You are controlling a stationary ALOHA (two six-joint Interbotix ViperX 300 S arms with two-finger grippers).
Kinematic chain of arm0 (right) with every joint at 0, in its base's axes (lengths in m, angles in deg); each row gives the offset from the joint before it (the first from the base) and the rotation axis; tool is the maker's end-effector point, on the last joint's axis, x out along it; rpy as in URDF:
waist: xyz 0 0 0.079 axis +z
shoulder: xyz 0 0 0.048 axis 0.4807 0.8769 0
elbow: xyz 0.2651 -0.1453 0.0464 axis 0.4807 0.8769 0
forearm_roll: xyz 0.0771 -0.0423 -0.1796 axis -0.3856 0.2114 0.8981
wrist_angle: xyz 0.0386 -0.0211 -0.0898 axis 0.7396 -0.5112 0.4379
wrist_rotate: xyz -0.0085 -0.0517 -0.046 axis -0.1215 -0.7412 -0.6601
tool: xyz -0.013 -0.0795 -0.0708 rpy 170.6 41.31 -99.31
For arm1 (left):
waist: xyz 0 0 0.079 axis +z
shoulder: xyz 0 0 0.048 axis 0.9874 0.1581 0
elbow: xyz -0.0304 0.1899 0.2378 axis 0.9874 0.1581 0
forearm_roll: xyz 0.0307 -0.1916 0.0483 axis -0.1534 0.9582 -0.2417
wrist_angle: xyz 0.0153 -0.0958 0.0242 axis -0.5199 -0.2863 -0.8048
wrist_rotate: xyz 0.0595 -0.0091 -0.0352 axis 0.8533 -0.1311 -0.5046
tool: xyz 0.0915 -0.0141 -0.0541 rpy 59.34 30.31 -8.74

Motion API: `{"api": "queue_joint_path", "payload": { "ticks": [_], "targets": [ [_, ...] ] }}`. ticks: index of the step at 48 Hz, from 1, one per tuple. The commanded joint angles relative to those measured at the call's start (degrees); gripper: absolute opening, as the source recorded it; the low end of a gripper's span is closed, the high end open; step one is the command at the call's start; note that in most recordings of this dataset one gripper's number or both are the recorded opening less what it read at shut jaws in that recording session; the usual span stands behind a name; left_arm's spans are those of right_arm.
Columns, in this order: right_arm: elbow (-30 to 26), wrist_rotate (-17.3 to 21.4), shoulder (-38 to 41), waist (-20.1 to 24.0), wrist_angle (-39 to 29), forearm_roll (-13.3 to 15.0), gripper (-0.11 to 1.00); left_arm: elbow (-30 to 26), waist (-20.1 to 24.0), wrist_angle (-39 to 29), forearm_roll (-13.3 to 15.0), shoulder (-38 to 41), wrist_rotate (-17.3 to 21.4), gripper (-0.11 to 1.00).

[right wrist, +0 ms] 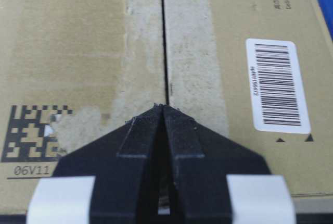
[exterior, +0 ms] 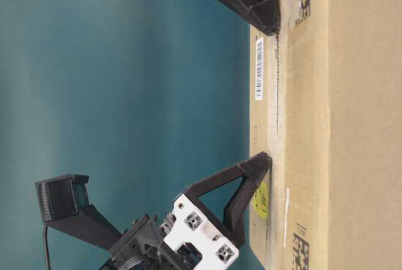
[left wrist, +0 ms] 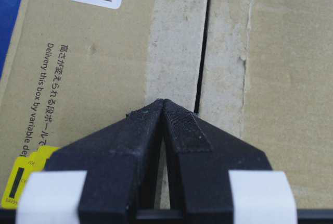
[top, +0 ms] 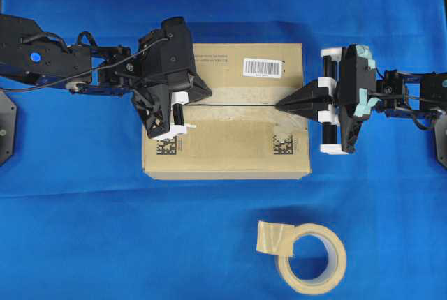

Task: Close the cardboard box.
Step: 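Press both grippers down along the seam between the closed top flaps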

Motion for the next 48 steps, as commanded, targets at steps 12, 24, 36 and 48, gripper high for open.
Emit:
{"api": "queue_joint_path", "payload": {
  "ticks": [12,24,36,48],
  "targets": [
    [0.2,0.0,-0.2,-1.1,0.3,-0.2,0.0,-0.4,-0.7,0.2,0.1,-0.6,-0.1,0.0],
    [0.4,0.0,-0.2,-1.1,0.2,-0.2,0.0,1.2,-1.6,4.2,0.1,-1.5,0.7,0.0],
    [0.4,0.0,-0.1,-1.1,0.8,-0.2,0.0,8.3,-1.9,16.0,0.1,-6.1,1.0,0.0],
    [0.4,0.0,-0.2,-1.1,1.6,-0.3,0.0,16.4,-1.9,23.8,0.1,-10.6,1.2,0.0]
  ]
}}
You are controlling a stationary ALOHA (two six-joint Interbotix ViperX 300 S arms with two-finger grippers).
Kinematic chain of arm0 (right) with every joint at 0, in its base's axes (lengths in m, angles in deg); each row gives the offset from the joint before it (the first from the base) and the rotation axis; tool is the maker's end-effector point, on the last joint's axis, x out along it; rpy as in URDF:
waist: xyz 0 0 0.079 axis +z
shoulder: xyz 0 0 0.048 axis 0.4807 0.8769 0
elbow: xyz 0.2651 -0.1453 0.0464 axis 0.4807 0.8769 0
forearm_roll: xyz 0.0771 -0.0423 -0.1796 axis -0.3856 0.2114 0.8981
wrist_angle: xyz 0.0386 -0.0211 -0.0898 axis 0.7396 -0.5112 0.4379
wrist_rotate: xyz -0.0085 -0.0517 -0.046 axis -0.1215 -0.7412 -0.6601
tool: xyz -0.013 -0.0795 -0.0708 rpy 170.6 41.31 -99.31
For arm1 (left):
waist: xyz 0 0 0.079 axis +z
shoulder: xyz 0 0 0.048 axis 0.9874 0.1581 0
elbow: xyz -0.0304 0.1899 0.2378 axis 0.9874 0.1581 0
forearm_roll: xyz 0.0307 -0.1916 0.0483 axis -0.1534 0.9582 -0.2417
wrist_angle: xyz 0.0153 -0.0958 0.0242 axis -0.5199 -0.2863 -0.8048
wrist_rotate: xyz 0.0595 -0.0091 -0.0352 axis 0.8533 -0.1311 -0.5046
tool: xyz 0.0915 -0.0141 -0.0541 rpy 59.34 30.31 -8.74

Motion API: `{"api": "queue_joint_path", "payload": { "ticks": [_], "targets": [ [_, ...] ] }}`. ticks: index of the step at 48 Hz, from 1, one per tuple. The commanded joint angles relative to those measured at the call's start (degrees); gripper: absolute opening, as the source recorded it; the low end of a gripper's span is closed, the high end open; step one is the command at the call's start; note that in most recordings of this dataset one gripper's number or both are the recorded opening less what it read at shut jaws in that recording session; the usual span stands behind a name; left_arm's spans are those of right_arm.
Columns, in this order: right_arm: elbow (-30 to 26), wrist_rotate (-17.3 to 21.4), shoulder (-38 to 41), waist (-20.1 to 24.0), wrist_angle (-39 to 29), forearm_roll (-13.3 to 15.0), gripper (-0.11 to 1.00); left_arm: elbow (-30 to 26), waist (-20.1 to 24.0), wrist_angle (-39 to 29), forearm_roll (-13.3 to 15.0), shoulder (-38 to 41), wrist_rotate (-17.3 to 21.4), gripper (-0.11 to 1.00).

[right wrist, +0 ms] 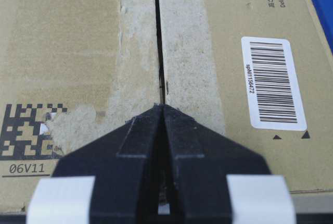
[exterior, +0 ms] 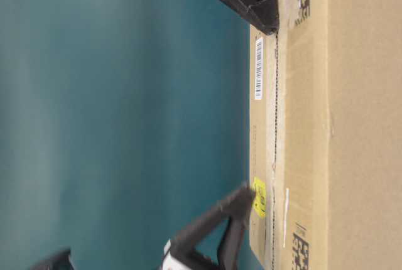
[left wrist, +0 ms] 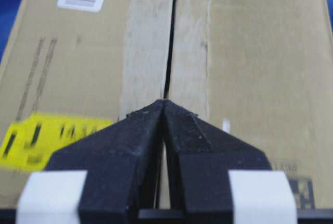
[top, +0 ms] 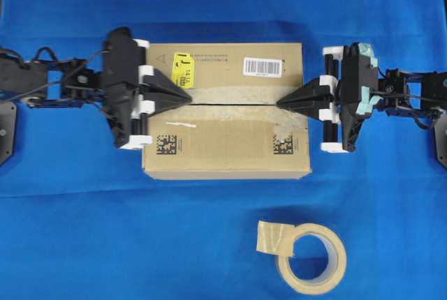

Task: Close the cardboard box.
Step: 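Press both grippers down along the seam between the closed top flaps, then hold both grippers on the closed seam of the box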

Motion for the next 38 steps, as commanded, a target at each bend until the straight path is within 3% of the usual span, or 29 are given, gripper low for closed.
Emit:
{"api": "queue_joint_path", "payload": {
  "ticks": [1,16,38],
  "targets": [
    [-0.2,0.0,-0.1,-0.8,0.4,-0.2,0.0,2.0,-0.1,3.2,0.1,-2.5,0.1,0.0],
    [-0.2,0.0,-0.1,-0.8,0.7,-0.2,0.0,11.2,-0.1,14.0,0.1,-5.5,0.2,0.0],
    [-0.2,0.0,-0.1,-0.8,1.3,-0.3,0.0,14.0,-0.1,16.8,0.1,-4.9,0.1,0.0]
  ]
}}
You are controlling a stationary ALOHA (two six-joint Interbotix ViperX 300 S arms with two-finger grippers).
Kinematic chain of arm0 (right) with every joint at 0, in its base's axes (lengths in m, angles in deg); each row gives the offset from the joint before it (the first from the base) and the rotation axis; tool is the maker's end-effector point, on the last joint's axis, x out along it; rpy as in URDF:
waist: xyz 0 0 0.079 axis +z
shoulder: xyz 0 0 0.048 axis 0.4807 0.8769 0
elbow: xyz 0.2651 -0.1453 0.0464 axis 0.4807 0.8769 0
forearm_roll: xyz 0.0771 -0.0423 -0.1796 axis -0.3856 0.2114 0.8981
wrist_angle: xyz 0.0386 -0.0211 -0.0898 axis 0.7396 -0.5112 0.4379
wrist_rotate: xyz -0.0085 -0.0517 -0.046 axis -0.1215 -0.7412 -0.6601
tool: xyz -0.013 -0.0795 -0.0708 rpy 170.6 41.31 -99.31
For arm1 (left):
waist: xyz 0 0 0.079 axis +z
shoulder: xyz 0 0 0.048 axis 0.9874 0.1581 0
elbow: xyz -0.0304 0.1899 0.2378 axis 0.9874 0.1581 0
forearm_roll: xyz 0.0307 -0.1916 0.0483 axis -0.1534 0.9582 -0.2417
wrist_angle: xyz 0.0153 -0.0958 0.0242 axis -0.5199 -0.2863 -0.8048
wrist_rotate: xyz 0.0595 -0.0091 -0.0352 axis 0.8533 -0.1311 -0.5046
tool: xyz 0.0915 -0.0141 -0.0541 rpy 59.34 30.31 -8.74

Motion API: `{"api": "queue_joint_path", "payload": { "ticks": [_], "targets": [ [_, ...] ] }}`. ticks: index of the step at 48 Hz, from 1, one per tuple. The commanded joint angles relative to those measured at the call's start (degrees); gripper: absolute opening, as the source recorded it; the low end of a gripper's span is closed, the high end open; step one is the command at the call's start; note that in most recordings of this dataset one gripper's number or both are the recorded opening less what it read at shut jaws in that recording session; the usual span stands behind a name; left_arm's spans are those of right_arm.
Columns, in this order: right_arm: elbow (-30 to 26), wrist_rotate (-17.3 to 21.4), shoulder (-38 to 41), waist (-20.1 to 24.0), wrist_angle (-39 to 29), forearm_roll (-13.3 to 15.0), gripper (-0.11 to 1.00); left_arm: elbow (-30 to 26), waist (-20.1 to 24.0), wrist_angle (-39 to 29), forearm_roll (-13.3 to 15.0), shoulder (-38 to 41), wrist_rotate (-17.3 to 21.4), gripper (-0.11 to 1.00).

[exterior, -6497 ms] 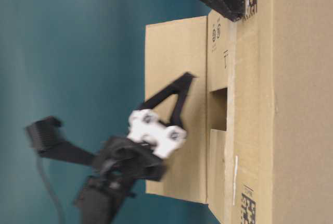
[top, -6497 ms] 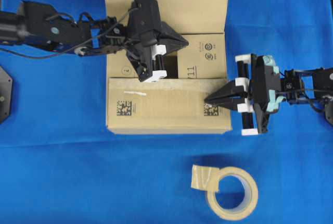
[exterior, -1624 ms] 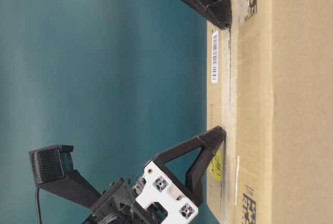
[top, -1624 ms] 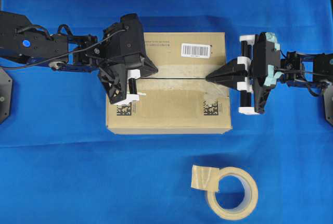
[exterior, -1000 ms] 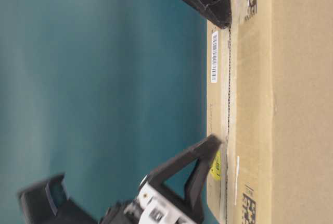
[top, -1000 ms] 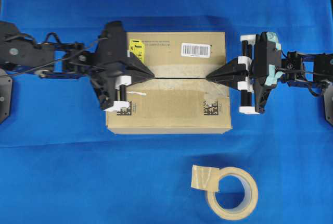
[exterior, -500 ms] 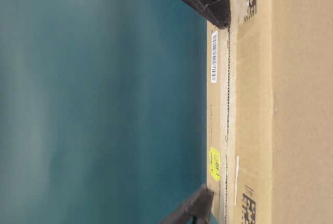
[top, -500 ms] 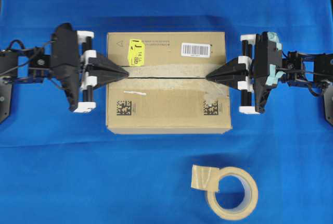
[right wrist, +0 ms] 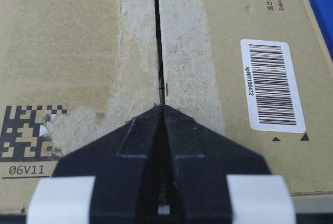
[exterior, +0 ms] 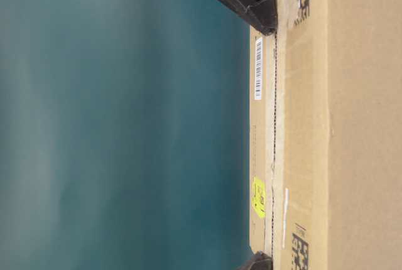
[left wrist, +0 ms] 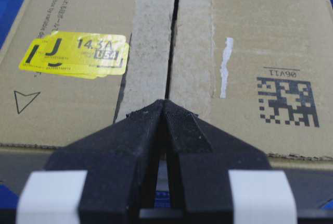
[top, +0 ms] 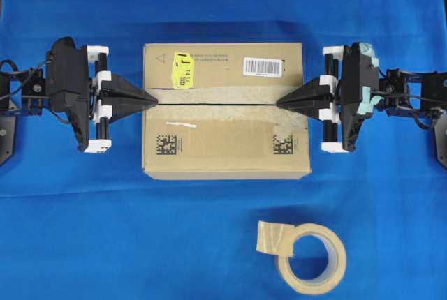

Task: Close the cardboard box.
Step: 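Hold both grippers on the closed seam of the box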

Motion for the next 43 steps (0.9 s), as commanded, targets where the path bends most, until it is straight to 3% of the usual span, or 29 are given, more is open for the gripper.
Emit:
{"api": "queue_joint_path", "payload": {
  "ticks": [1,25,43],
  "targets": [
    [-0.4,0.0,-0.2,-0.9,0.4,-0.3,0.0,-0.1,-0.2,1.3,0.1,-0.2,0.0,0.0],
    [-0.4,0.0,-0.2,-0.9,0.4,-0.4,0.0,0.2,-0.4,8.5,0.0,4.6,0.0,0.0],
    [-0.4,0.1,-0.2,-0.9,0.4,-0.4,0.0,0.2,-0.6,9.1,0.1,5.2,0.0,0.0]
  ]
}}
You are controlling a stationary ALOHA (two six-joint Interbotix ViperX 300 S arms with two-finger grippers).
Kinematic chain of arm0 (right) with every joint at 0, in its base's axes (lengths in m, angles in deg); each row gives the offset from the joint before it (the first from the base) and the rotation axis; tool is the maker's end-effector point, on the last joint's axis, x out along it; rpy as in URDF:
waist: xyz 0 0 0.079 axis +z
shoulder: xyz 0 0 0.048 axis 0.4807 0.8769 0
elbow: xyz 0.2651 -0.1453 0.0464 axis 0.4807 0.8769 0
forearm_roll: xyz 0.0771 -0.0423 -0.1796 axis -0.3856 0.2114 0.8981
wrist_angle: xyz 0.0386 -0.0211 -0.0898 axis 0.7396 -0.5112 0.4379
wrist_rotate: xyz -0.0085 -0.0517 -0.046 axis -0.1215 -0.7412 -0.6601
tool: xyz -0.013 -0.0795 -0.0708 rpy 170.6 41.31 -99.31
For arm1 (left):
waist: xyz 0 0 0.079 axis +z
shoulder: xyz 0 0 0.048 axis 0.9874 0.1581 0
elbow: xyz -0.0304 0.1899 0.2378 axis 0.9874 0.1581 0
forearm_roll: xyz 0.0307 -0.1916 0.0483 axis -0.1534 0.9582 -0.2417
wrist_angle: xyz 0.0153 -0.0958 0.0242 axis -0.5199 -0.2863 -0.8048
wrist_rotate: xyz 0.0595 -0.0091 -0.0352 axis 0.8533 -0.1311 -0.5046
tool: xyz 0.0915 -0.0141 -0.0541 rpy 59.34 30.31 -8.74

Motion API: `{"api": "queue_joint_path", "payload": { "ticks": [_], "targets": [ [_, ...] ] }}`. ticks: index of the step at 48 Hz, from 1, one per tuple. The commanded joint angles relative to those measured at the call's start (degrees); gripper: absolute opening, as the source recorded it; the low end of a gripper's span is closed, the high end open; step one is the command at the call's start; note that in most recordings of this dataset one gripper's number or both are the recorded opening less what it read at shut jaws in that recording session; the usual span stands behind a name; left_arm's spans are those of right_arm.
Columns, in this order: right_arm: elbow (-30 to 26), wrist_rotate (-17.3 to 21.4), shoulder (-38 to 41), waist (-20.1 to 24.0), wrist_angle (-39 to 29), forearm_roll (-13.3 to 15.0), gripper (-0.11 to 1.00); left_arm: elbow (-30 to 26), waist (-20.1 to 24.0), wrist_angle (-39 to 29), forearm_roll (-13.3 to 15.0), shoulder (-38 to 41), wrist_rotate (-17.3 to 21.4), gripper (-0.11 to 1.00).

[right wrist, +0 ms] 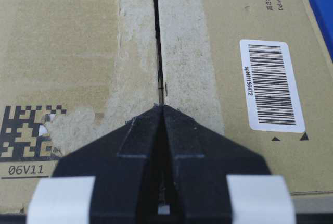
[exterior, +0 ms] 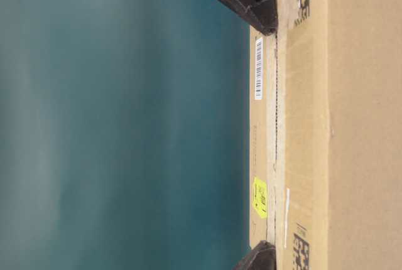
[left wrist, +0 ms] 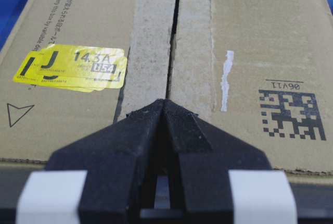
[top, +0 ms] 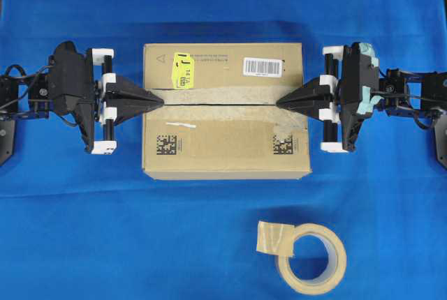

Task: Close the cardboard box.
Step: 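Hold both grippers on the closed seam of the box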

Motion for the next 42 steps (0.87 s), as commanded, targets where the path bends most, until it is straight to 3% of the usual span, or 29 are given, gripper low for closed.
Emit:
{"api": "queue_joint_path", "payload": {
  "ticks": [1,42],
  "targets": [
    [-0.4,0.1,-0.2,-0.8,0.4,-0.3,0.0,-0.4,-0.3,0.4,0.0,-0.4,0.0,0.0],
    [-0.3,0.1,-0.2,-0.8,0.4,-0.3,0.0,-0.5,-0.9,0.4,0.1,-0.2,-0.1,0.0]
  ]
}}
